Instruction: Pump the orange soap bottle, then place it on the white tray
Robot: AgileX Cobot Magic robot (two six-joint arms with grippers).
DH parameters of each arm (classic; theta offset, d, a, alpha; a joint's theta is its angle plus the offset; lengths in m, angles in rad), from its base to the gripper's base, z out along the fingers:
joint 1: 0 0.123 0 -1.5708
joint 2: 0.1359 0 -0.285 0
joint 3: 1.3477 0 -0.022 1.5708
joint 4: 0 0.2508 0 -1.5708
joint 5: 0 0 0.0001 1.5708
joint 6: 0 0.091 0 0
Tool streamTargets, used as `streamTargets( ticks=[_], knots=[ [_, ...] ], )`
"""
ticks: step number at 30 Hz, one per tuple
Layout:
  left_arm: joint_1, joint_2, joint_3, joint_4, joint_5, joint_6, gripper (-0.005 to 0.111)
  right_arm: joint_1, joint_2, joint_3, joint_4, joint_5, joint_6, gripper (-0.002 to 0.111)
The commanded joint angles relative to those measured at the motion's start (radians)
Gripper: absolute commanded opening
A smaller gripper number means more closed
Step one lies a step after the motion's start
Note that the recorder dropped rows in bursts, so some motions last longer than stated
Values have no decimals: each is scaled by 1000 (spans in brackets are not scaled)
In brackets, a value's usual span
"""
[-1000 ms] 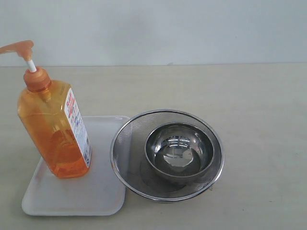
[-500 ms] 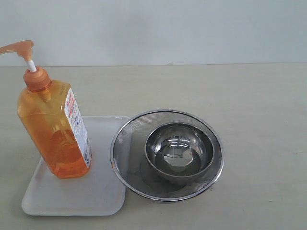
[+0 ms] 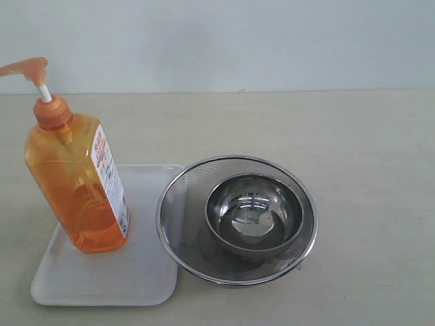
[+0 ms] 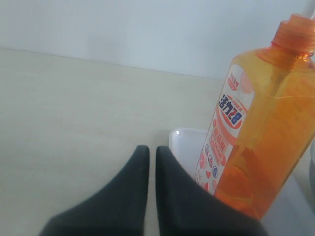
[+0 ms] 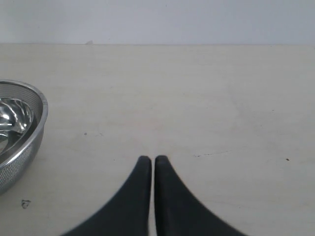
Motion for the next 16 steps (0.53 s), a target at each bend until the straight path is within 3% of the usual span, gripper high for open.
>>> streamTargets(
  ticks=[1, 16],
  knots=[
    [0, -4, 4, 6, 0, 5, 5, -3, -7, -1, 4, -6, 0, 0],
    [0, -4, 4, 6, 0, 5, 5, -3, -7, -1, -3, -12, -2, 0]
  ],
)
